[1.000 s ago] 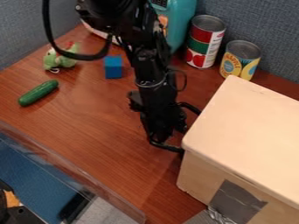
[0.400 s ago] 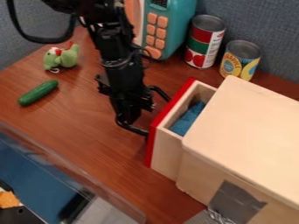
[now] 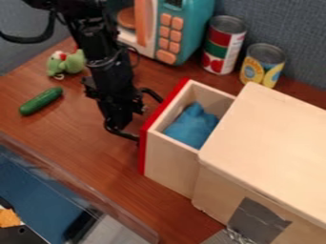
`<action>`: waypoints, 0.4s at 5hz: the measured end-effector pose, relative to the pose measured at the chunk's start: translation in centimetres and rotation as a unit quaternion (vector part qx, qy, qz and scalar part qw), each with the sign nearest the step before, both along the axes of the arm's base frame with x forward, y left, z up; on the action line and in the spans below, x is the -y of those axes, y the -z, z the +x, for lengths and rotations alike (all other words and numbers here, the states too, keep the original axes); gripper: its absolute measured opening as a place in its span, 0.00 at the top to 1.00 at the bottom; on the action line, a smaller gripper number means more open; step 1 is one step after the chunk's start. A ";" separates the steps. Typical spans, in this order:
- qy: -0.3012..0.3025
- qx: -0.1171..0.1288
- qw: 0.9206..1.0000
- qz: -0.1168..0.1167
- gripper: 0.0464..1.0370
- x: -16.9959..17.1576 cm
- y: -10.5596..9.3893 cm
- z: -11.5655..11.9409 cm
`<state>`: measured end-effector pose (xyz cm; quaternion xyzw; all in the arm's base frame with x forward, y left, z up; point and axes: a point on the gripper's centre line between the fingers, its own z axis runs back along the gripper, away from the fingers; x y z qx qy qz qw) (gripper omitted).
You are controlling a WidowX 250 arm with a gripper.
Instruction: Open the drawer
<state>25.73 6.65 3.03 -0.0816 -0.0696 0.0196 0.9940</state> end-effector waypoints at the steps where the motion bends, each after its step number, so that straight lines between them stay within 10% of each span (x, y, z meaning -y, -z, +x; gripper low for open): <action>1: 0.002 -0.007 1.000 -0.002 0.91 -0.9 -0.1 -0.1; 2: 0.011 -0.011 1.000 -0.002 0.91 -1.1 -0.1 0.3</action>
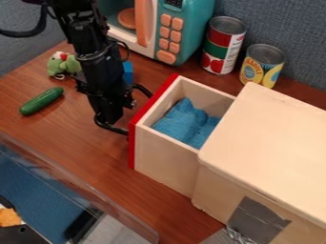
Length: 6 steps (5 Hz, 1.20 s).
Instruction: Open the drawer
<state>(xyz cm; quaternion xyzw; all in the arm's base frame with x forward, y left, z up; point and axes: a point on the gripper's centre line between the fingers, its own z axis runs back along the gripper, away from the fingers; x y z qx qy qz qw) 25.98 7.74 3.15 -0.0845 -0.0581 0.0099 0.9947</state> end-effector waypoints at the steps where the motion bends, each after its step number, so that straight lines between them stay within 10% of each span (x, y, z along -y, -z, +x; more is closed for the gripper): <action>1: 0.012 -0.010 1.000 -0.003 0.86 -0.1 0.0 0.1; 3: 0.054 -0.035 0.998 -0.022 0.31 0.3 -2.4 0.0; 4: 0.064 -0.007 0.998 -0.028 0.06 0.3 -6.4 -0.1; 6: 0.130 0.052 0.990 -0.018 0.04 1.0 -14.1 -2.0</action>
